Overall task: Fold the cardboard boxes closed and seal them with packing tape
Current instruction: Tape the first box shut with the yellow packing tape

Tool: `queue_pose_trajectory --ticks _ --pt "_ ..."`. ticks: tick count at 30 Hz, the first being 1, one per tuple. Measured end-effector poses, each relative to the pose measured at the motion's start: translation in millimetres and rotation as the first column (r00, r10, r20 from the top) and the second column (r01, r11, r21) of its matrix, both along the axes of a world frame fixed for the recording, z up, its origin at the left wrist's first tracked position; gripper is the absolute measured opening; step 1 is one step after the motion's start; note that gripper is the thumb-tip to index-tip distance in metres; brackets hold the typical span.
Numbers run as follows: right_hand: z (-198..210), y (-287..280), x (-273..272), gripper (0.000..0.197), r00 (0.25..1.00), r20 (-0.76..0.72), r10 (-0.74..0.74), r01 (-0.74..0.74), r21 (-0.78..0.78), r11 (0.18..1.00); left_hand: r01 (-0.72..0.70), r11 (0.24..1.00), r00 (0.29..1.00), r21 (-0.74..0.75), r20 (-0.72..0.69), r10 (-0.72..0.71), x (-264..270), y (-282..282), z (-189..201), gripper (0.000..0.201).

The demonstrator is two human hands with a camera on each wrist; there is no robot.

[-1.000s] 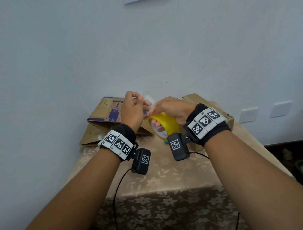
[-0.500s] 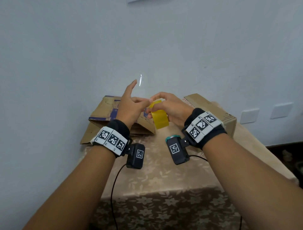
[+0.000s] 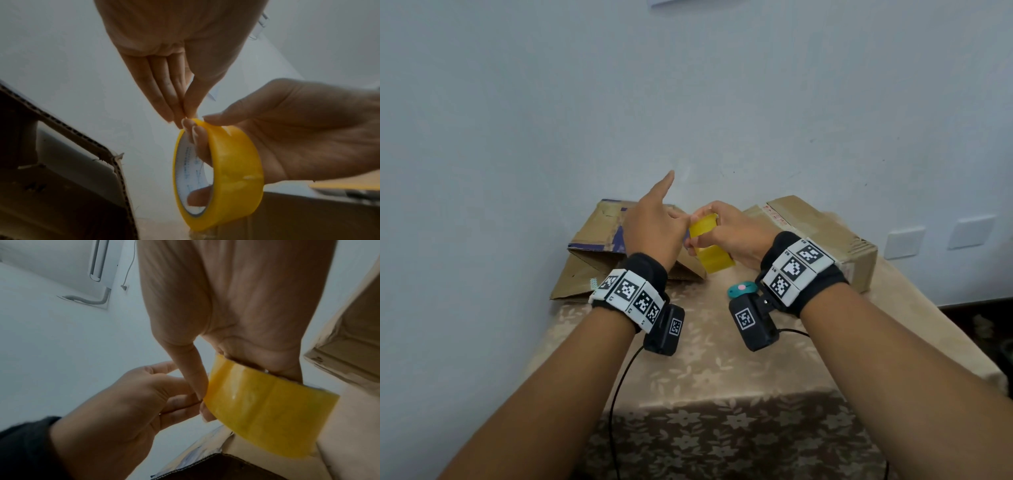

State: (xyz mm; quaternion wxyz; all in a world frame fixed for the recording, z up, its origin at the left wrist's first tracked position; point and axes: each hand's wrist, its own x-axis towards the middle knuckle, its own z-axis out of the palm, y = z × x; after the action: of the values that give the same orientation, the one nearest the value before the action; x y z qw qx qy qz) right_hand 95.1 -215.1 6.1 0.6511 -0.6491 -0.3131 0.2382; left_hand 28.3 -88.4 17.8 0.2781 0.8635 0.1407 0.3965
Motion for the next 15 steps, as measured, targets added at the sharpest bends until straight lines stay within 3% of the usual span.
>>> queue_pose_trajectory --ticks 5,10,15 --pt "1 -2 0 0.041 0.999 0.006 -0.035 0.035 -0.012 0.999 0.026 0.995 0.999 0.095 0.024 -0.028 0 -4 -4 0.072" --pt "0 -4 1 0.042 0.998 0.042 -0.043 0.044 -0.024 0.999 0.101 0.991 0.993 -0.092 0.065 -0.096 8 5 -8 0.071" --pt "-3 -1 5 0.041 0.999 0.035 -0.028 0.029 -0.030 0.999 0.165 0.971 0.985 -0.173 0.072 -0.155 10 9 -10 0.069"
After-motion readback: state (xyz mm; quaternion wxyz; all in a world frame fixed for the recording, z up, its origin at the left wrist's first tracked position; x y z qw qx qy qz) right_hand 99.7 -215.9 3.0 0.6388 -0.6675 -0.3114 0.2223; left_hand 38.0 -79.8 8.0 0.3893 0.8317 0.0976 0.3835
